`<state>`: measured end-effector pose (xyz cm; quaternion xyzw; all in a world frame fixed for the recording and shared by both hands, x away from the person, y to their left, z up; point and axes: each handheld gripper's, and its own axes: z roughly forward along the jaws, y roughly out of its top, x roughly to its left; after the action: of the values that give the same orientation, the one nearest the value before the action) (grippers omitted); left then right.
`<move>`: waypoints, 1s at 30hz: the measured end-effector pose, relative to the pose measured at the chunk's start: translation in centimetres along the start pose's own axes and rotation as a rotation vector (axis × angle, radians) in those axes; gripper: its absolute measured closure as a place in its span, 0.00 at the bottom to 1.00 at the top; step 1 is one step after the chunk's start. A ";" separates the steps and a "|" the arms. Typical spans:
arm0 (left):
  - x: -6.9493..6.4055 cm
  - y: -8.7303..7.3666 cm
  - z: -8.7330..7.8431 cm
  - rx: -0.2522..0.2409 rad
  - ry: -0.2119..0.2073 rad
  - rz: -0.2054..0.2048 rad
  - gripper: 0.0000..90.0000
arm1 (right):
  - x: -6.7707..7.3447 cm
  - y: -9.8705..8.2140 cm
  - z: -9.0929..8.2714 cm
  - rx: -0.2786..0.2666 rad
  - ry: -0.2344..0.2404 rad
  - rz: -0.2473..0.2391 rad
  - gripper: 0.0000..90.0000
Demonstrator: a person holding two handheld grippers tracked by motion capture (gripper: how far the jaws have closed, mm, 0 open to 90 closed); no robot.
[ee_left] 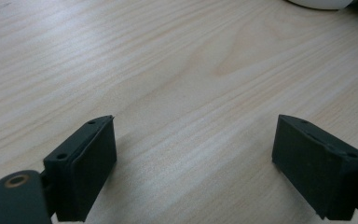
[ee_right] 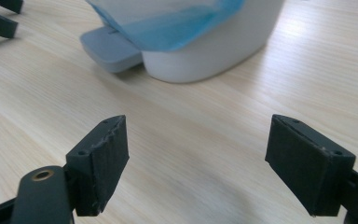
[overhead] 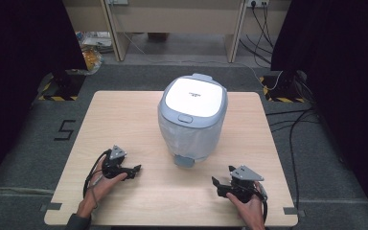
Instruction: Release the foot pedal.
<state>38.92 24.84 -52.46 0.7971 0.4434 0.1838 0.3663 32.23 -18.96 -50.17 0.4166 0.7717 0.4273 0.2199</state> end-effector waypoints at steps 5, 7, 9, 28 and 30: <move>0.0 0.0 0.0 0.000 0.000 -0.001 0.14 | -0.9 -0.9 -0.6 0.008 -0.023 0.019 0.23; 0.0 0.0 0.0 0.000 0.001 -0.001 0.14 | -1.0 -1.2 -0.7 0.011 -0.025 0.022 0.23; 0.0 0.0 0.0 0.000 0.000 -0.002 0.14 | -1.1 -1.5 -0.9 0.016 -0.028 0.031 0.23; 0.0 0.0 0.0 -0.001 0.001 -0.003 0.14 | -1.4 -2.8 -2.2 0.079 -0.066 0.040 0.20; 0.0 0.0 0.0 -0.001 0.001 -0.003 0.14 | -1.4 -2.8 -2.1 0.101 -0.071 0.038 0.20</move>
<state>38.87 24.81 -52.46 0.7963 0.4448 0.1837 0.3666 30.23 -21.95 -51.44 0.4567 0.7759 0.3769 0.2177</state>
